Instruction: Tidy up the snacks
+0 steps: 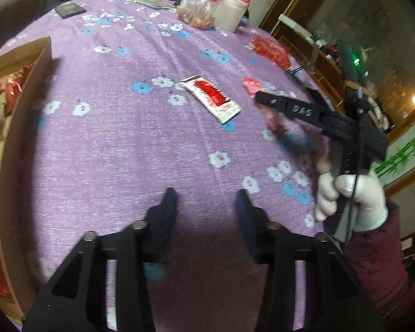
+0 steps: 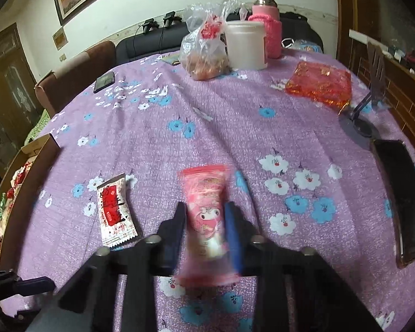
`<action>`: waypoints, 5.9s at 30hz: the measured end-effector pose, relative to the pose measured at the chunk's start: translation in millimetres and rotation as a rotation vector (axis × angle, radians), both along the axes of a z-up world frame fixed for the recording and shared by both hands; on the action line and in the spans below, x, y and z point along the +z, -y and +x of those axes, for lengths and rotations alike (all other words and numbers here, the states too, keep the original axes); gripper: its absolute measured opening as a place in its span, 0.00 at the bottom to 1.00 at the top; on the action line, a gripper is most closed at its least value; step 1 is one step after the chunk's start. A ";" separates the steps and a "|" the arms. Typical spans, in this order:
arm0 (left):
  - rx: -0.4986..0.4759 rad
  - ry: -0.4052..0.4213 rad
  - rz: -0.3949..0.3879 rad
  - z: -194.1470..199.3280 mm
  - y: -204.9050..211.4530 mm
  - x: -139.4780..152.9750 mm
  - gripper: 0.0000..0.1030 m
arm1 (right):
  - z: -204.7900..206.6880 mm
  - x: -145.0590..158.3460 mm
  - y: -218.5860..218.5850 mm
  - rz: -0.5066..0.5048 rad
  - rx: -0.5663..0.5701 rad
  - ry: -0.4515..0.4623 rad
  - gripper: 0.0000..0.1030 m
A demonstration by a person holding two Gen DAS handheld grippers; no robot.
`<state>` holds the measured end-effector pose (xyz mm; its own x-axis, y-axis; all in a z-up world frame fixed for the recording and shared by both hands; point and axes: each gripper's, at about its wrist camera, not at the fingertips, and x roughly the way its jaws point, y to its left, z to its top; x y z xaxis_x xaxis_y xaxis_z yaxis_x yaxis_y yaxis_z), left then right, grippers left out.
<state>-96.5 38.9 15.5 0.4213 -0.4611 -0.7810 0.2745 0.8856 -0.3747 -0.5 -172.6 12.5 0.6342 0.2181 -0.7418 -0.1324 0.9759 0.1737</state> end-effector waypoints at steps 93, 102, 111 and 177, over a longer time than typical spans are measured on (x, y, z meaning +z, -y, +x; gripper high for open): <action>0.518 0.120 -0.044 -17.3 -281.0 16.8 0.31 | -12.8 45.7 -334.8 0.070 0.545 -0.046 0.26; 0.528 0.146 -0.084 -27.5 -285.6 27.8 0.31 | 3.7 32.7 -361.7 0.054 0.555 -0.082 0.27; 0.544 0.156 -0.062 -39.8 -277.7 36.0 0.31 | -13.5 48.3 -339.9 0.074 0.533 -0.038 0.31; 0.765 0.688 0.393 -147.7 -135.2 105.3 0.87 | -174.2 48.5 -182.8 -0.009 0.301 0.243 0.70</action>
